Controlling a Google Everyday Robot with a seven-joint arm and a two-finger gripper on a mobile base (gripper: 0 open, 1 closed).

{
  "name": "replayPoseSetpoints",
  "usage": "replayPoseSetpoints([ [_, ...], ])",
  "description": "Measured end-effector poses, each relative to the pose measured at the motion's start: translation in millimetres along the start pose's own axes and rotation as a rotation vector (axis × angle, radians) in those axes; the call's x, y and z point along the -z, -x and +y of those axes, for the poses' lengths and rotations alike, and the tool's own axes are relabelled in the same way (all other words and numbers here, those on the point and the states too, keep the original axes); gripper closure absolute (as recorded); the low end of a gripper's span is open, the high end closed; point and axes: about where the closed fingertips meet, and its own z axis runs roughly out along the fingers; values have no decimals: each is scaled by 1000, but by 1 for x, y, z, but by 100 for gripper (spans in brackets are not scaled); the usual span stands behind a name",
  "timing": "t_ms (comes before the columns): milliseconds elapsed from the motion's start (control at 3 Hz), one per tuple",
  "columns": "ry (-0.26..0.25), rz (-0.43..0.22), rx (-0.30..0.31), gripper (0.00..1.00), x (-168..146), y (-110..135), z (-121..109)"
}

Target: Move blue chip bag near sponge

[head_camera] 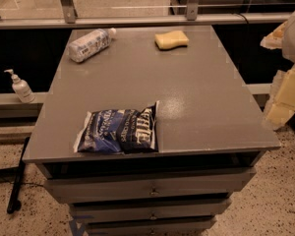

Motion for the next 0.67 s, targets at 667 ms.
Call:
replayPoseSetpoints([
  [667, 4, -99, -32, 0, -10, 11, -5],
])
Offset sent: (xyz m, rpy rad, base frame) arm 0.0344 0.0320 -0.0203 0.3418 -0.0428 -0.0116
